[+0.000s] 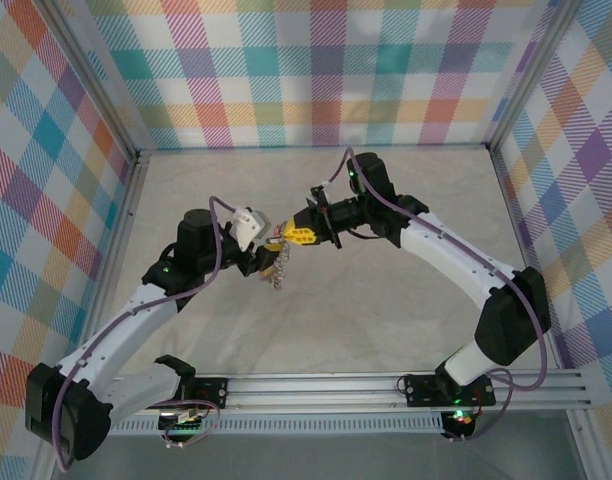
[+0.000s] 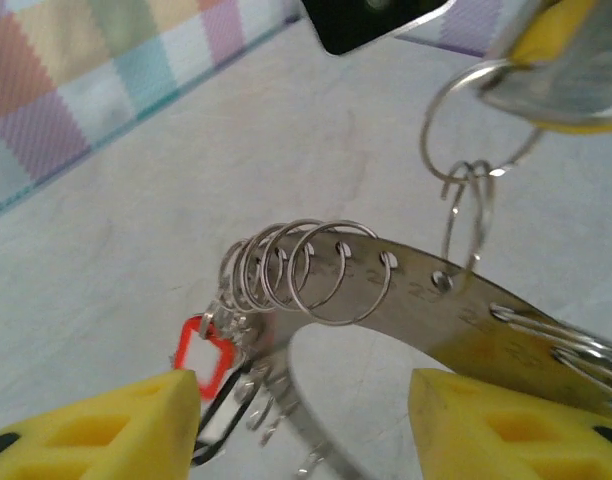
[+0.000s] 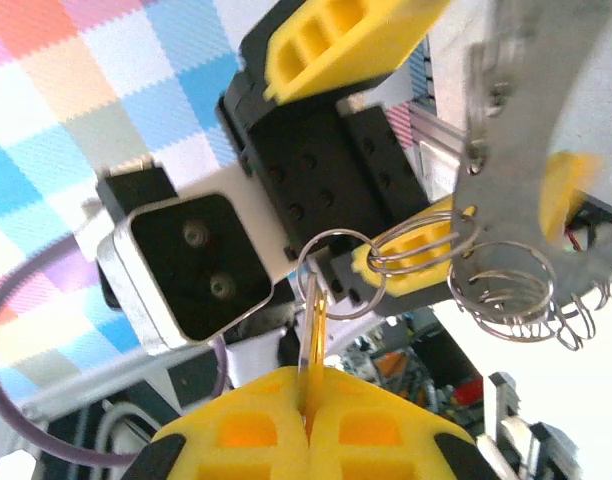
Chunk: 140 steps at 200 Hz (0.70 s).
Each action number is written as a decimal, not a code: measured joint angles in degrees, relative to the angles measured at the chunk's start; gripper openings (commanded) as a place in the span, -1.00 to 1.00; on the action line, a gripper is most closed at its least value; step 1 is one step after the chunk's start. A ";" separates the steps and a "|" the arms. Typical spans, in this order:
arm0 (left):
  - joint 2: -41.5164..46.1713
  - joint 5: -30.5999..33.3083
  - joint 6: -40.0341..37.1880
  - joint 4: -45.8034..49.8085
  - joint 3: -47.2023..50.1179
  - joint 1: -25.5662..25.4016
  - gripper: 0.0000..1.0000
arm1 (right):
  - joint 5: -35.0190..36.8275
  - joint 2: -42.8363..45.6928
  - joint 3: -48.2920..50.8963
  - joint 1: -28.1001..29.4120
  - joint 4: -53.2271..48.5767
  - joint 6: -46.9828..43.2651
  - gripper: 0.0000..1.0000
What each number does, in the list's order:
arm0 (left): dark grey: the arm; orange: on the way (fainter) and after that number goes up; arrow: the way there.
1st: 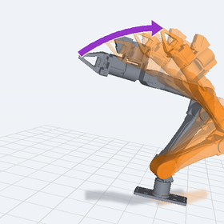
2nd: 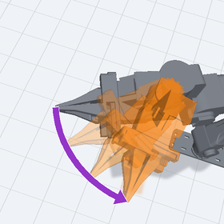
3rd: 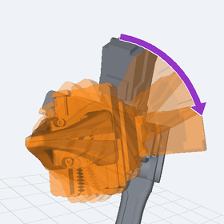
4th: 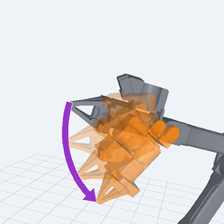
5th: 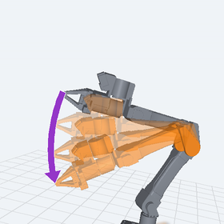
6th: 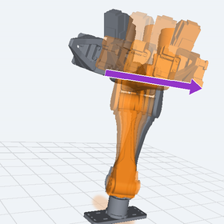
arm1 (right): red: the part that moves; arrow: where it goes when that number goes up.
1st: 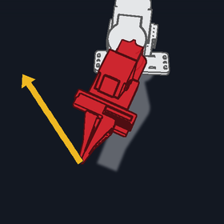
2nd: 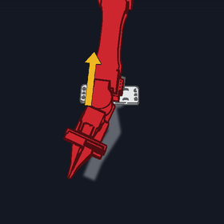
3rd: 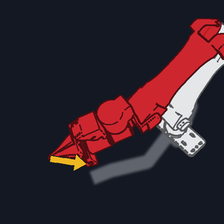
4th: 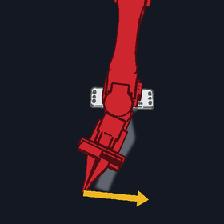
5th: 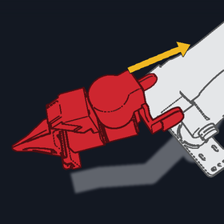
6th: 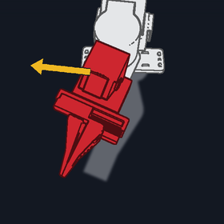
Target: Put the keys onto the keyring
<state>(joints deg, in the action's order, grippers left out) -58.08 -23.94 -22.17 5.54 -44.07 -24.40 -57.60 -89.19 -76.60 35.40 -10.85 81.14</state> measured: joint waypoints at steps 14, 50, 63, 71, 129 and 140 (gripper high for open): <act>1.75 2.19 1.36 -0.55 1.31 0.48 0.28 | 1.36 -0.39 0.28 -0.66 1.09 2.32 -1.00; 4.98 10.71 5.31 -1.20 3.43 1.81 0.48 | 5.25 -0.39 1.97 -2.08 3.58 7.58 -1.00; 5.27 14.82 7.41 -1.11 3.54 2.56 0.55 | 7.13 -0.39 2.67 -2.34 4.50 9.73 -1.00; 5.33 17.94 8.90 -0.98 3.54 3.10 0.60 | 8.44 -0.35 3.34 -2.45 5.33 11.41 -1.00; 6.78 32.52 18.51 2.05 3.54 5.53 0.92 | 20.24 1.70 9.22 -2.82 5.88 19.82 -1.00; 7.15 34.16 19.96 2.32 3.56 5.88 0.98 | 22.25 2.84 9.75 -2.82 5.60 20.52 -1.00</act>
<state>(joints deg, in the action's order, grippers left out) -50.94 10.22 -2.22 7.86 -40.51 -18.52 -35.35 -86.35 -66.85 32.58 -5.26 101.67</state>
